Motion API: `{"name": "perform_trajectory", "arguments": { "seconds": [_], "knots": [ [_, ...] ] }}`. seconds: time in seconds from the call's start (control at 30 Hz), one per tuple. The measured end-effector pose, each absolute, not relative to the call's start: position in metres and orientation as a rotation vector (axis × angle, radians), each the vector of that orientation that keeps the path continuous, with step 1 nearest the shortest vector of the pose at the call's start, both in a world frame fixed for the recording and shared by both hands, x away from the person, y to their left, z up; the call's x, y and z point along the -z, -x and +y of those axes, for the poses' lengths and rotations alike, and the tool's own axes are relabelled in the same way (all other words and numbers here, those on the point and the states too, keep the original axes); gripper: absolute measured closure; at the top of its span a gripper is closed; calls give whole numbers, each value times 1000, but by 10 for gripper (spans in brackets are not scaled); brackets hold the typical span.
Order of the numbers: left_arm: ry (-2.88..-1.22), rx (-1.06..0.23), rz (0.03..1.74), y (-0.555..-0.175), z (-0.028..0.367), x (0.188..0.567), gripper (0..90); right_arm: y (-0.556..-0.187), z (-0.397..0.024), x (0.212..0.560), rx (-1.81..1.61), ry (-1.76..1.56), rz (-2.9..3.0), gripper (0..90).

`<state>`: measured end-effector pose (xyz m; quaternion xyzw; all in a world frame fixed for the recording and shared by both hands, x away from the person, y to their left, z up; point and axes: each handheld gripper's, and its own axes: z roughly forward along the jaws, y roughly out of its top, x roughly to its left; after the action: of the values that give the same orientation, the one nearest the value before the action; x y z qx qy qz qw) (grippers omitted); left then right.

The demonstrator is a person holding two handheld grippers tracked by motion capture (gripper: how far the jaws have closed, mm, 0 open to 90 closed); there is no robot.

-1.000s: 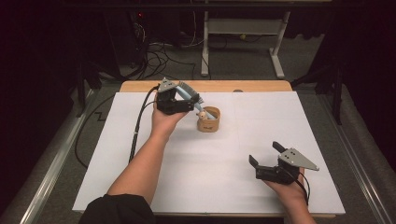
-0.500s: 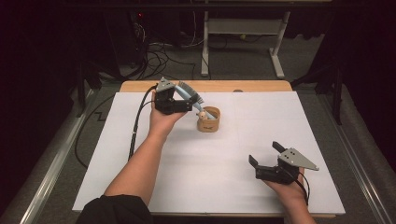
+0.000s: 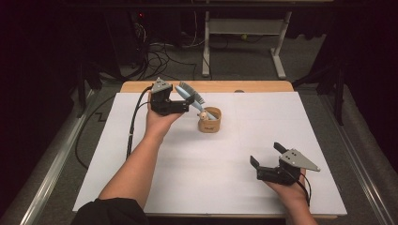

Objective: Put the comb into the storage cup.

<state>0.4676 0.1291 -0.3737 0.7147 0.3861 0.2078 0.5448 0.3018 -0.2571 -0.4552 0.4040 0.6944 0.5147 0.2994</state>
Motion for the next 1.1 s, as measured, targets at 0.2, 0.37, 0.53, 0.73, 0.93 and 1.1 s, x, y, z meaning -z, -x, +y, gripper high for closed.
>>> {"name": "perform_trajectory", "arguments": {
  "seconds": [0.2, 0.37, 0.53, 0.73, 0.93, 1.1],
  "knots": [
    [-1691, -474, 896, -460, 134, 380, 0, -301, -257, 455, -1362, -1072, 1840, 5],
    [-1685, -458, 885, -451, 138, 390, 0, -301, -257, 455, -1360, -1072, 1844, 5],
    [-1688, -447, 896, -444, 144, 405, 0, -301, -256, 455, -1357, -1068, 1842, 5],
    [-1686, -428, 904, -434, 152, 420, 0, -300, -256, 455, -1350, -1062, 1848, 5],
    [-1696, -430, 877, -417, 159, 429, 0, -300, -256, 455, -1348, -1065, 1848, 5],
    [-1706, -423, 881, -401, 170, 435, 0, -299, -256, 455, -1346, -1065, 1846, 5]
  ]
}}
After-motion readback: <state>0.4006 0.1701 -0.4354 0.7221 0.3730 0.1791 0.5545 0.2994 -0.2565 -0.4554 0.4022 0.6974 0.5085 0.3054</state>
